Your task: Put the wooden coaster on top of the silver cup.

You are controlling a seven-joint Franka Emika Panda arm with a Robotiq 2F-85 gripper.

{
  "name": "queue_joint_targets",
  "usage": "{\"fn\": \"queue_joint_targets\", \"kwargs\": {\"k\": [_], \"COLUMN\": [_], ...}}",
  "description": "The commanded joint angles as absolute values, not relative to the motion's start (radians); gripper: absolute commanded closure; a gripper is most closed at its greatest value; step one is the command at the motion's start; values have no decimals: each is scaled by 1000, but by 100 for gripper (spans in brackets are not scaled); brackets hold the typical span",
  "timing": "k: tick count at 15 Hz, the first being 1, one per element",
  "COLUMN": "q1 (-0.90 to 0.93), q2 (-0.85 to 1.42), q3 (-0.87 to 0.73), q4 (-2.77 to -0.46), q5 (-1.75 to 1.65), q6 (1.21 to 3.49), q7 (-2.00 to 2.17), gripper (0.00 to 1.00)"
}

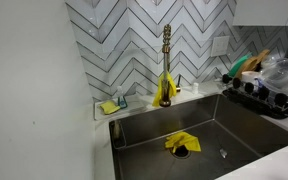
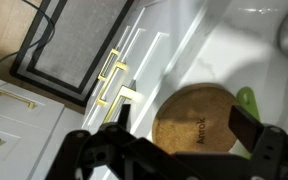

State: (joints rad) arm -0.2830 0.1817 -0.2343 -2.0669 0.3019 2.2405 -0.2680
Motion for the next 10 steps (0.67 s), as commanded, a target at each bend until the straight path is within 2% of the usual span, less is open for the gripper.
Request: {"fn": "queue_joint_targets", "kwargs": {"k": [1,10], "q1": [-317,-373], "q2": [199,274], "q3": [-229,-198], "q4": [-2066,-2049], "q5": [346,650], "q6": [2262,2302], "q7": [-302,-359], "gripper": [0,1]}}
